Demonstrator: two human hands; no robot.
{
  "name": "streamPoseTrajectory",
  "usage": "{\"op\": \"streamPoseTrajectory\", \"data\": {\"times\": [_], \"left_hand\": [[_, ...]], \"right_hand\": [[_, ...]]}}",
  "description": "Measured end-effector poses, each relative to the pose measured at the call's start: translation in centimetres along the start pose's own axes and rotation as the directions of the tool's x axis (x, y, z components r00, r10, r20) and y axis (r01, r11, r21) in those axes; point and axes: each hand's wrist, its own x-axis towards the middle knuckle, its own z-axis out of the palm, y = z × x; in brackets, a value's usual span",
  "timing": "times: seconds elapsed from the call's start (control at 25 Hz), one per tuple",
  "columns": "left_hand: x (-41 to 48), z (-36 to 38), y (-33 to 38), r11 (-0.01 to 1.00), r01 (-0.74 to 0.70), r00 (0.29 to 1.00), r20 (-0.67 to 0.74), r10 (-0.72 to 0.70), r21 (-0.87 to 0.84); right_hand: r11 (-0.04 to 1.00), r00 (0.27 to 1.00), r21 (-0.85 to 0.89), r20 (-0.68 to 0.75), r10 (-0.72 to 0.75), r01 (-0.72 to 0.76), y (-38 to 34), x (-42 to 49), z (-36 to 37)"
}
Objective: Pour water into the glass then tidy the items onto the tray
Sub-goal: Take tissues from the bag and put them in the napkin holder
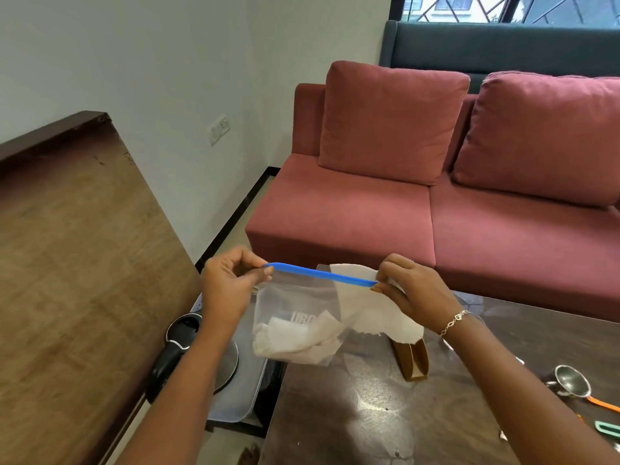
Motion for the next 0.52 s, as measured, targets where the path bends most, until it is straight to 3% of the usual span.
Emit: {"op": "streamPoseTrajectory", "data": {"times": [0.52], "left_hand": [[3.3,-2.6,-0.9,0.957,-0.018,0.990,0.141,-0.024,0.290]], "right_hand": [[0.999,0.997,-0.018,0.057,0.050,-0.049,-0.7,2.8,1.3]]}}
